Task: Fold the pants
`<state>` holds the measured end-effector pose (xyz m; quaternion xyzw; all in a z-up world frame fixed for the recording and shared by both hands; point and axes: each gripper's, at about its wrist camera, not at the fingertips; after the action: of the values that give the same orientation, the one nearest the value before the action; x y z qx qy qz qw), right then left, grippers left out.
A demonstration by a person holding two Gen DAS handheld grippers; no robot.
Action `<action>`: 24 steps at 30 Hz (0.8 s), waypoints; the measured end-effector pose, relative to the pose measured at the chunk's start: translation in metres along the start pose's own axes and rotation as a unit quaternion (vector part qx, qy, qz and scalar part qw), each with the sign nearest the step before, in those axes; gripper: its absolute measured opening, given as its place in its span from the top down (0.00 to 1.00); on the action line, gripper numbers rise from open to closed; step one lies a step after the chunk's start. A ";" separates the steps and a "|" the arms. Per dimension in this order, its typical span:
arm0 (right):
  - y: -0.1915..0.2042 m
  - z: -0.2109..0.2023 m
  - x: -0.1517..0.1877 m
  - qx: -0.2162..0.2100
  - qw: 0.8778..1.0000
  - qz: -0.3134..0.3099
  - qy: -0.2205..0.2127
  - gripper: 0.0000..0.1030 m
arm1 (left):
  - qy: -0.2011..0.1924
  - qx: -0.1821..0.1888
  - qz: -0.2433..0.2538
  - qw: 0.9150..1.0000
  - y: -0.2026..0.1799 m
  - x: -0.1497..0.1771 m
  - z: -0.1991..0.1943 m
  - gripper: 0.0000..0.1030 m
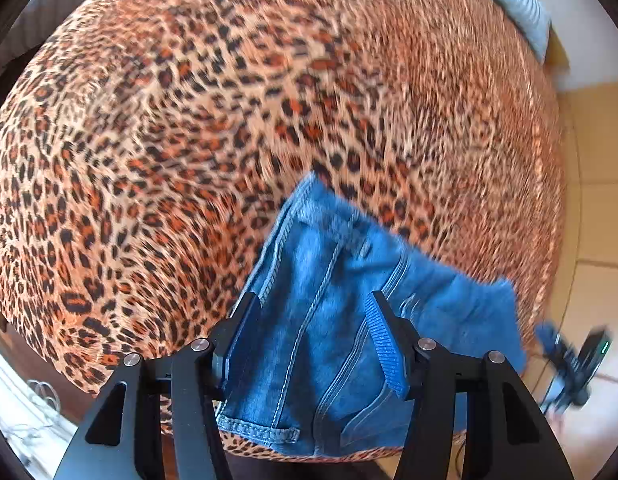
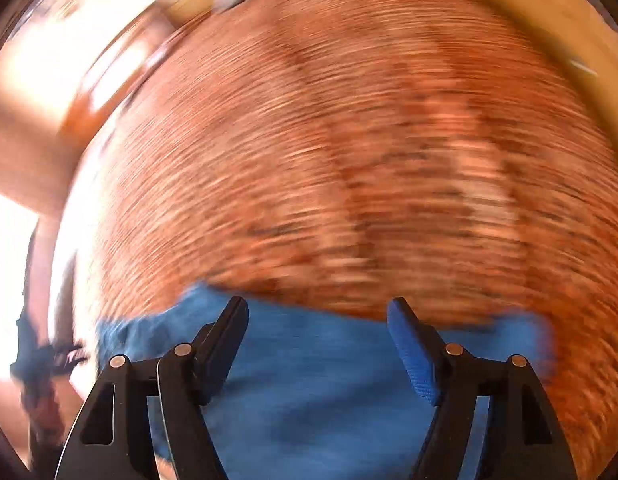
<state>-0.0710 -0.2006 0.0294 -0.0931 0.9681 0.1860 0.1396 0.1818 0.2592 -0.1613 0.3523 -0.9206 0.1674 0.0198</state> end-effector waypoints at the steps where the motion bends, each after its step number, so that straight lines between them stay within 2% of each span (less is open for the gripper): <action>1: 0.020 0.014 -0.005 -0.011 1.000 -0.025 0.011 0.29 | 0.004 -0.011 0.004 1.000 -0.003 0.003 0.006 0.47; 3: 0.060 0.046 -0.019 0.000 0.995 -0.093 0.039 0.29 | 0.019 -0.019 0.003 1.000 -0.003 0.003 0.017 0.47; 6: 0.098 0.082 -0.027 0.029 0.979 -0.179 0.092 0.31 | 0.038 -0.021 0.008 0.999 0.000 0.000 0.032 0.47; 7: 0.111 0.094 -0.026 0.040 0.968 -0.219 0.116 0.38 | 0.036 -0.027 0.013 0.999 0.002 0.001 0.037 0.48; 8: 0.118 0.101 -0.023 0.047 0.960 -0.243 0.130 0.73 | 0.032 -0.040 0.019 0.999 0.003 0.000 0.045 0.49; 9: 0.125 0.106 -0.020 0.047 0.954 -0.257 0.145 0.81 | 0.029 -0.058 0.023 0.998 0.002 0.001 0.053 0.51; 11: 0.134 0.105 -0.023 0.069 0.950 -0.274 0.136 0.82 | 0.033 -0.074 0.028 0.996 0.000 -0.002 0.064 0.52; 12: 0.132 0.106 -0.023 0.073 0.952 -0.261 0.140 0.82 | 0.032 -0.078 0.029 0.996 -0.002 -0.002 0.062 0.53; 13: 0.131 0.109 -0.029 0.078 0.957 -0.239 0.144 0.81 | 0.027 -0.081 0.040 0.996 -0.004 -0.002 0.057 0.58; 15: 0.129 0.097 -0.033 0.071 0.969 -0.202 0.124 0.77 | 0.016 -0.074 0.057 0.995 -0.001 0.001 0.043 0.60; 16: 0.127 0.082 -0.029 0.057 0.976 -0.181 0.107 0.75 | 0.006 -0.058 0.056 0.997 0.007 0.004 0.028 0.58; 17: 0.123 0.070 -0.027 0.032 0.982 -0.161 0.098 0.65 | -0.002 -0.040 0.052 0.998 0.015 0.009 0.014 0.55; 18: 0.119 0.052 -0.016 0.000 0.987 -0.135 0.084 0.50 | -0.007 -0.021 0.046 0.999 0.027 0.016 0.000 0.46; 19: 0.112 0.031 0.000 -0.020 0.992 -0.108 0.067 0.43 | -0.006 -0.002 0.037 0.999 0.039 0.024 -0.009 0.34; 20: 0.107 0.014 0.014 -0.029 0.994 -0.089 0.058 0.35 | 0.001 0.018 0.025 1.000 0.050 0.033 -0.014 0.29; 22: 0.090 -0.019 0.049 -0.042 0.997 -0.044 0.050 0.34 | 0.031 0.066 -0.005 0.997 0.067 0.051 -0.009 0.28; 24: 0.056 -0.046 0.084 -0.032 0.998 0.019 0.049 0.34 | 0.069 0.097 -0.027 0.993 0.078 0.060 0.001 0.29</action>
<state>-0.1740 -0.1776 0.0636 -0.0885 0.9690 0.2143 0.0851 0.0853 0.2748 -0.1755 0.3650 -0.8865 0.2795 0.0529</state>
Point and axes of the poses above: each gripper's, at about its wrist camera, not at the fingertips, and z roughly the way its jaws point, y to its left, x to its underside, and after that the axes turned 15 degrees about -z, right-handed
